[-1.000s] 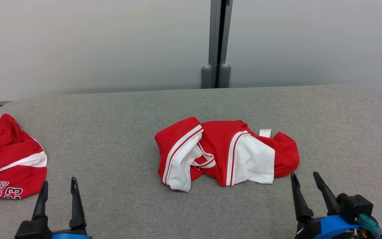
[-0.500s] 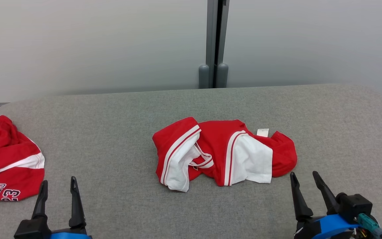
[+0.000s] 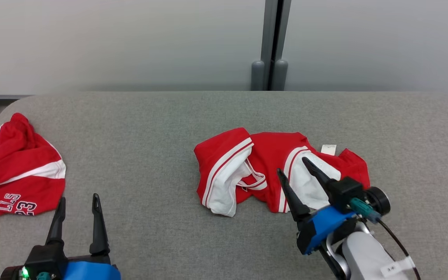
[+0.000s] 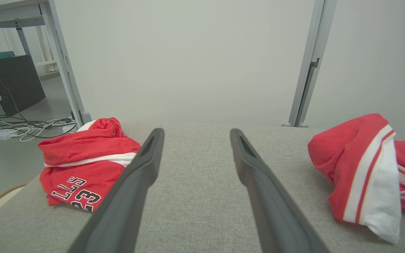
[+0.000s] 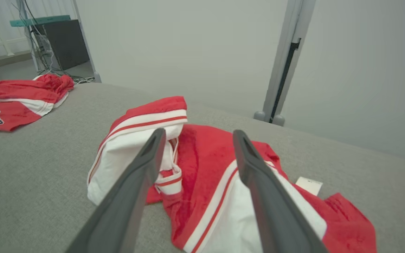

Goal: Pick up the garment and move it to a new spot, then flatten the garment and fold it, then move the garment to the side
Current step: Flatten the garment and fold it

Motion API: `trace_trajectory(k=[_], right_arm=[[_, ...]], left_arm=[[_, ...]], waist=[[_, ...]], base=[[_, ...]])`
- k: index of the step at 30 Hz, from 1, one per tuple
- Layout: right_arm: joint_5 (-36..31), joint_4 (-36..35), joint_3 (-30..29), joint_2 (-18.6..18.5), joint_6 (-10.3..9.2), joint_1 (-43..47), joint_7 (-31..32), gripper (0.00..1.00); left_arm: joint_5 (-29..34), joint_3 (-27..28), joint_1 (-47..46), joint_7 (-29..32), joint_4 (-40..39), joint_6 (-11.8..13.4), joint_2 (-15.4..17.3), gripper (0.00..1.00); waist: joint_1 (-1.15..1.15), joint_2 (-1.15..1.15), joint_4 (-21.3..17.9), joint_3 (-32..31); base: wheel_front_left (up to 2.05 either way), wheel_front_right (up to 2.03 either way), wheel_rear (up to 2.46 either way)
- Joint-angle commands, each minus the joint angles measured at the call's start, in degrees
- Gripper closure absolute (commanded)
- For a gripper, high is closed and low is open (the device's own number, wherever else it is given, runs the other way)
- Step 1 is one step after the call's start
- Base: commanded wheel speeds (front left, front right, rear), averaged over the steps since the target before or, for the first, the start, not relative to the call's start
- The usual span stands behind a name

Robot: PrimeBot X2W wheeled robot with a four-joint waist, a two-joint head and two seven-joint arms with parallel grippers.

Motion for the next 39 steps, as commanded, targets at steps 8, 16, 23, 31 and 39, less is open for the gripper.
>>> trace_trajectory(k=[8,16,23,31,39], right_arm=[[-1.78,15.12,6.39,-0.44,0.01,-9.13,4.72,0.00],[-1.67,27.30,7.69,-0.40,0.02,-12.57,4.03,0.23],[3.47,28.05,12.80,-0.15,0.02,-14.07,1.20,1.00],[14.70,15.66,27.67,-0.19,0.02,-15.24,1.26,1.00],[21.82,2.59,42.50,-0.21,0.02,-17.16,5.25,1.00]], left_arm=[[-0.71,-1.19,-2.80,-0.27,-0.25,0.48,-0.30,0.00],[-1.06,-2.08,-3.78,-0.27,-0.22,0.94,-0.43,0.00],[-1.37,-2.48,-4.17,-0.27,0.12,1.17,-0.45,0.00],[-1.45,-2.44,-4.34,-0.27,0.44,0.86,-0.47,0.00],[-1.10,-2.22,-4.16,-0.27,0.48,0.65,-0.48,0.00]], waist=[[-0.01,0.00,4.24,4.07],[-0.01,0.00,5.89,5.37],[-0.01,0.00,6.04,5.19],[-0.01,0.00,7.60,3.86],[-0.01,0.00,10.17,3.82]], base=[[0.00,0.00,0.00],[0.00,0.00,0.00],[0.00,0.00,0.00],[0.00,0.00,0.00],[0.00,0.00,0.00]])
